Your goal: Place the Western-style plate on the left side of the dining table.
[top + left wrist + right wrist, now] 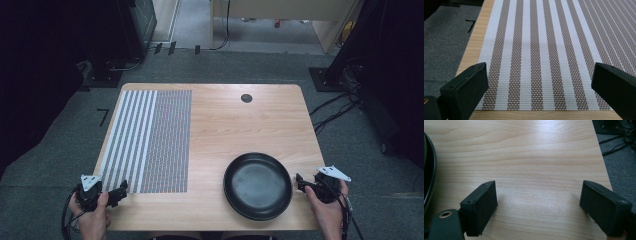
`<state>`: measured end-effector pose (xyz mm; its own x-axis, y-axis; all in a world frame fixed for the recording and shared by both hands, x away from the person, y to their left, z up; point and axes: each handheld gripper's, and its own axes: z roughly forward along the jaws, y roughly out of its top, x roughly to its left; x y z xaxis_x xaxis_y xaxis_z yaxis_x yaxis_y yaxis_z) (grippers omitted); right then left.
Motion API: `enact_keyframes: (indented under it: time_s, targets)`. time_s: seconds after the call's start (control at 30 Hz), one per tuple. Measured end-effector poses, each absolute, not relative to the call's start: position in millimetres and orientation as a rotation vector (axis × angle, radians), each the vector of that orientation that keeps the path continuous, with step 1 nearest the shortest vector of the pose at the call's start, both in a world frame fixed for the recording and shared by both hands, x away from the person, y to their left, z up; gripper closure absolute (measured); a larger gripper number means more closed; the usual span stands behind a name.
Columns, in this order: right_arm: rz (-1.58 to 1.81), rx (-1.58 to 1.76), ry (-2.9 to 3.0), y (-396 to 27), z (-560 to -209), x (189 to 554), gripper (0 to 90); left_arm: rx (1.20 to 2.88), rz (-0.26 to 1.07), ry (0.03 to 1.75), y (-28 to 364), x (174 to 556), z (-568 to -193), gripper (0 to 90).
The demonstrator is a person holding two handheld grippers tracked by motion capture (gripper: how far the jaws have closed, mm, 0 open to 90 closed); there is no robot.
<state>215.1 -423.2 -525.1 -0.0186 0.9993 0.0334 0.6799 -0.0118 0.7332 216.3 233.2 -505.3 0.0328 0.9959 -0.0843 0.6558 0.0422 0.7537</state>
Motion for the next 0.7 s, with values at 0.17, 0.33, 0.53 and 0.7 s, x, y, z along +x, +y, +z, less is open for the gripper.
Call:
enact_keyframes:
  time_s: [0.17, 0.33, 0.53, 0.7]
  targets:
    - [0.799, 1.742, 1.748, -423.9, -525.1, 213.5, 14.0, 1.66, 0.685, 1.664, 233.7, 215.1, -501.9, 0.8]
    - [0.807, 1.737, 1.736, -424.3, -524.7, 211.0, 16.0, 1.674, 0.655, 1.634, 231.4, 214.0, -500.3, 6.1]
    - [0.812, 1.737, 1.714, -424.8, -522.0, 208.7, 16.6, 1.704, 0.663, 1.57, 225.5, 213.5, -499.0, 6.5]
    - [0.822, 1.723, 1.704, -422.3, -517.5, 207.4, 16.5, 1.724, 0.609, 1.571, 226.0, 216.2, -502.8, 6.5]
